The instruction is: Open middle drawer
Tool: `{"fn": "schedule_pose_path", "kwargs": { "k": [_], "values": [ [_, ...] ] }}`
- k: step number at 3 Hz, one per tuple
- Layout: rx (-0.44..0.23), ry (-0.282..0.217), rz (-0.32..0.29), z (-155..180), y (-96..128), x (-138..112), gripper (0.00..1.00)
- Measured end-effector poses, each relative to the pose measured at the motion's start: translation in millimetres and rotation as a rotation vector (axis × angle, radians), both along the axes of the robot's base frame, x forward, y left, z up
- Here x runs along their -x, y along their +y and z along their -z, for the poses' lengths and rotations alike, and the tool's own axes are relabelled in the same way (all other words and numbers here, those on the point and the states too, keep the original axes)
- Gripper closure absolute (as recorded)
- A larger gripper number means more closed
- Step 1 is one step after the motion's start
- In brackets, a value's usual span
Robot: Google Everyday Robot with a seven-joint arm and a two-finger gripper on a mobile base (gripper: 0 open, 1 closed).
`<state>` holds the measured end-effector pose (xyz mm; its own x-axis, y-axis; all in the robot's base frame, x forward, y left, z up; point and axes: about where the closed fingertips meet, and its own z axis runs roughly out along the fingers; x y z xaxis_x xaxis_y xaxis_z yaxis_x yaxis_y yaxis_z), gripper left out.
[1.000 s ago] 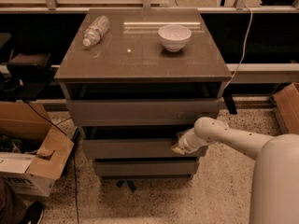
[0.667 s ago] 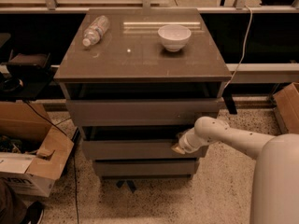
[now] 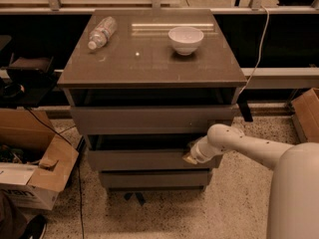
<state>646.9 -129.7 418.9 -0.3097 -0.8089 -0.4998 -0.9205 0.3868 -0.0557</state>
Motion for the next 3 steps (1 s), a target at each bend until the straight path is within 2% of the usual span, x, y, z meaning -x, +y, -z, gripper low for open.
{"fn": "schedule_pose_path", "kwargs": {
  "k": [2,3],
  "values": [
    [0.000,0.000,0.000,0.0,0.0,0.0,0.12],
    [0.000,0.000,0.000,0.1,0.0,0.2,0.00]
  ]
}}
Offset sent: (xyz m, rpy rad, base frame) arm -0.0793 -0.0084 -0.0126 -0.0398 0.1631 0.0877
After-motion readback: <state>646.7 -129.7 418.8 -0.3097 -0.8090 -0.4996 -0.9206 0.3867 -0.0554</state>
